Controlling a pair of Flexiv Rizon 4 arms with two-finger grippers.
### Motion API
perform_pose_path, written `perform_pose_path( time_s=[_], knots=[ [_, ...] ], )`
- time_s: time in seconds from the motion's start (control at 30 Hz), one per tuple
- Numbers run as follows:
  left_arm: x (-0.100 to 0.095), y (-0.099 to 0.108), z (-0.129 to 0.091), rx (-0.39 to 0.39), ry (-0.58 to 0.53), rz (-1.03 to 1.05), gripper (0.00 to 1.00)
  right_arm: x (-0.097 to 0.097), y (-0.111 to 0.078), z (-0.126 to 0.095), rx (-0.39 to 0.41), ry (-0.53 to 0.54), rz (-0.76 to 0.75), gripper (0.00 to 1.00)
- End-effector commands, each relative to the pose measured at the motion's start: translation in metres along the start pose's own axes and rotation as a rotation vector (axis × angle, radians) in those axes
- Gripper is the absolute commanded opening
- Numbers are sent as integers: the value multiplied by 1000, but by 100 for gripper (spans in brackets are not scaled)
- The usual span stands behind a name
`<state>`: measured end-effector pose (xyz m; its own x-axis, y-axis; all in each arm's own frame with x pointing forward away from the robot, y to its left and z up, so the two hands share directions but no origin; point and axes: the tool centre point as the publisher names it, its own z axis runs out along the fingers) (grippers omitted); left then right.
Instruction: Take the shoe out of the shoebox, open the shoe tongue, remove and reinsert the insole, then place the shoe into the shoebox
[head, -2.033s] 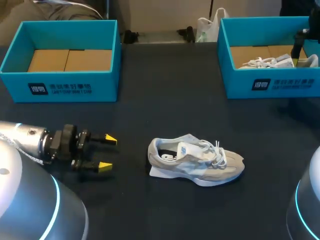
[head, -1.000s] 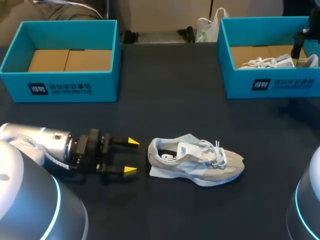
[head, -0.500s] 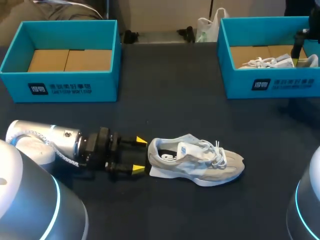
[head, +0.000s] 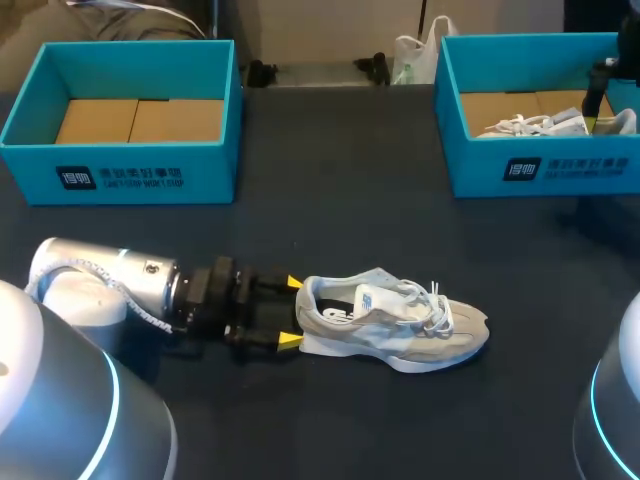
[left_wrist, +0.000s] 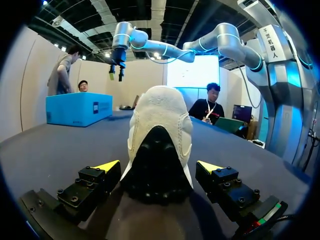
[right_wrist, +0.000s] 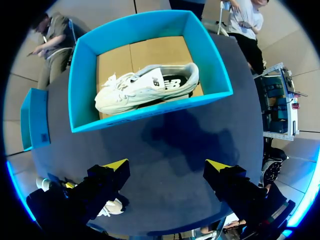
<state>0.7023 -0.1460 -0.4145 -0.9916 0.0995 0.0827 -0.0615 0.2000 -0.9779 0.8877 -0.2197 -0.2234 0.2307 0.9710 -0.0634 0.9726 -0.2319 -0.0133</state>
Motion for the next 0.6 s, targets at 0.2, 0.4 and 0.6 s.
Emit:
perform_pose_path(
  time_s=[0.2, 0.4, 0.6],
  knots=[
    [-4, 1, 13, -1, 9, 0, 100, 0, 0, 0, -2, -1, 1, 100],
    [-5, 2, 16, -1, 15, 0, 100, 0, 0, 0, -2, -1, 1, 100],
    [-5, 0, 21, 5, 27, 4, 100, 0, 0, 0, -2, -1, 1, 100]
  ],
)
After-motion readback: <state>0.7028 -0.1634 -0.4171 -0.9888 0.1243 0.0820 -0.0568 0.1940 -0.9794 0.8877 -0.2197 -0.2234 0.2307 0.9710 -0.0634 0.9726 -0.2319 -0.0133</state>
